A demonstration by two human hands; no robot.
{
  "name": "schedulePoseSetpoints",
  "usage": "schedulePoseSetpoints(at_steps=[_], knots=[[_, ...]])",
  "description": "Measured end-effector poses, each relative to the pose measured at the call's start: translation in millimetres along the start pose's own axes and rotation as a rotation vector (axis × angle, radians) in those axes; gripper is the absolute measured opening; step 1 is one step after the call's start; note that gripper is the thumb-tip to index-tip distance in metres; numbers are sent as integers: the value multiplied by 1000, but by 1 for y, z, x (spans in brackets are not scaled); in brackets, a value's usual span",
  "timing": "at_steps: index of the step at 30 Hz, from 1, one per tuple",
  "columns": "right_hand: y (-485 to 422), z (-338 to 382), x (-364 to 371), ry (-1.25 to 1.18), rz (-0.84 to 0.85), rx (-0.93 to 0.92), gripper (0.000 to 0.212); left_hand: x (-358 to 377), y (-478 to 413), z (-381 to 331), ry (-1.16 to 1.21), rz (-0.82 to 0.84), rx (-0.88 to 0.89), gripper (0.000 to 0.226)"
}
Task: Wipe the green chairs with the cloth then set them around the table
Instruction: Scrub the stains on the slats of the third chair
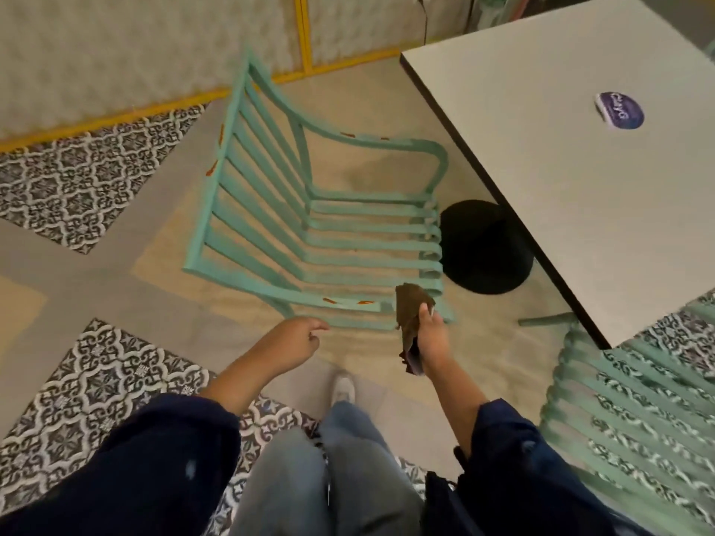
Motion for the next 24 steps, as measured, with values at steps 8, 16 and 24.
schedulePoseSetpoints(at_steps=[8, 16, 24], knots=[[-60, 29, -8, 240, -65, -73, 41, -15, -108, 27, -264, 27, 8, 42], [-105, -11, -17, 632, -138, -36, 40, 4, -159, 62, -797, 84, 109, 60], [-135, -30, 2, 630, -140, -85, 45, 7, -187, 70, -884, 148, 223, 45]])
Point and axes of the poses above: each hand's wrist, its own y-axis away from the middle knuckle, its own x-axis out of the palm, z = x × y, the point moved 10 cm from there along -y, towards the middle knuckle, and after that the axes turned 11 degrees about -x, right-handed, at the moved point
